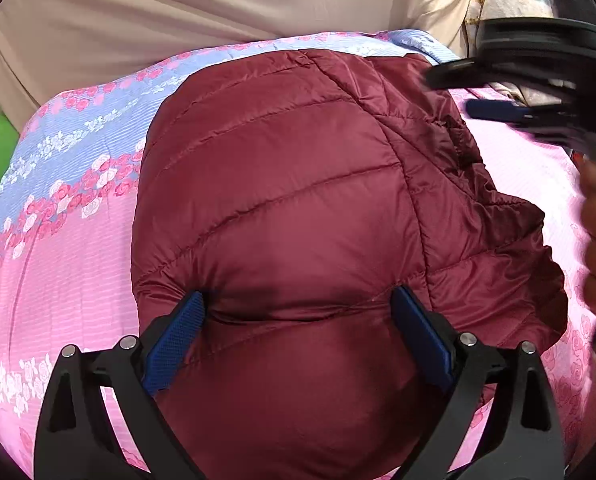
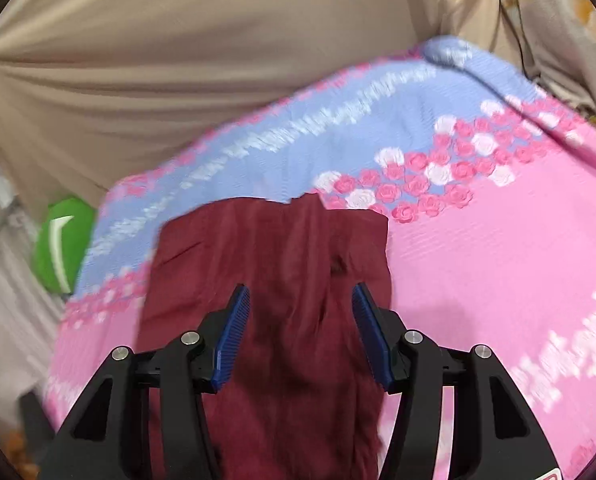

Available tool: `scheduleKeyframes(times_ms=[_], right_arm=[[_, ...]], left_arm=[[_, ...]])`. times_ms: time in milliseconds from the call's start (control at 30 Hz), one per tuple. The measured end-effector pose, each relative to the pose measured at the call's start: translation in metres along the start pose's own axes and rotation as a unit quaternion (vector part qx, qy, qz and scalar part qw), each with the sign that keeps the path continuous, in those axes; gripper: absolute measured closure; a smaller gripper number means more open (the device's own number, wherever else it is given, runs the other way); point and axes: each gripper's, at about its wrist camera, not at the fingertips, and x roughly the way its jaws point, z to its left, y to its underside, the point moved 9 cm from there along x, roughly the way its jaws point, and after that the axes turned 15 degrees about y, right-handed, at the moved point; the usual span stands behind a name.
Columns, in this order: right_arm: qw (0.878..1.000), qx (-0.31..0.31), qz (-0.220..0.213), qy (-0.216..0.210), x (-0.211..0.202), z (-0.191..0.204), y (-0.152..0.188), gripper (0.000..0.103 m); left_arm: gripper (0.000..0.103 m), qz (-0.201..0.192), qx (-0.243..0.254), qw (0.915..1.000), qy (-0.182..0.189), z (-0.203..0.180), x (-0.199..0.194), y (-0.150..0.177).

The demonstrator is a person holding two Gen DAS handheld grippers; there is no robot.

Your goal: Fold large clothes

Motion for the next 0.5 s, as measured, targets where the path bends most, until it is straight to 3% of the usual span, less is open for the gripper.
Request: scheduleKeyframes(times_ms=[67,133,233,333,433,500], right_arm=[[1.000,0.005,0.006,0.006,0.024,0.006,-0.004,0.089],[1.000,0.008,-0.001,0.008,0.036,0.008,-0.002,0.095],[0.998,-0.027,-0.005,0.058,0.064,0.007,0.004,0.095],[0.997,-0.036,0.035,0.053,0.090,0.008,0.012,0.095],[0.996,-0.043,0.038,0.062,0.084,0.006,0.008,0.092],[0.998,-0.033,0.017,0.058,0.055,-0.001,0.005,0.085]], left_arm=[[0.011,-0.001,-0.001,1.0000,0.001,0.000,0.000,0.000],[0.010,-0.004,-0.002,1.0000,0.003,0.001,-0.001,0.000],[0.009,-0.010,0.002,0.9999,0.013,-0.001,-0.001,0.000],[0.008,-0.013,0.011,0.9998,0.008,-0.004,0.003,-0.002],[0.008,-0.008,0.006,0.9998,0.015,-0.001,0.001,-0.002],[0.012,-0.013,-0.007,0.9990,0.042,0.004,-0.016,-0.001]])
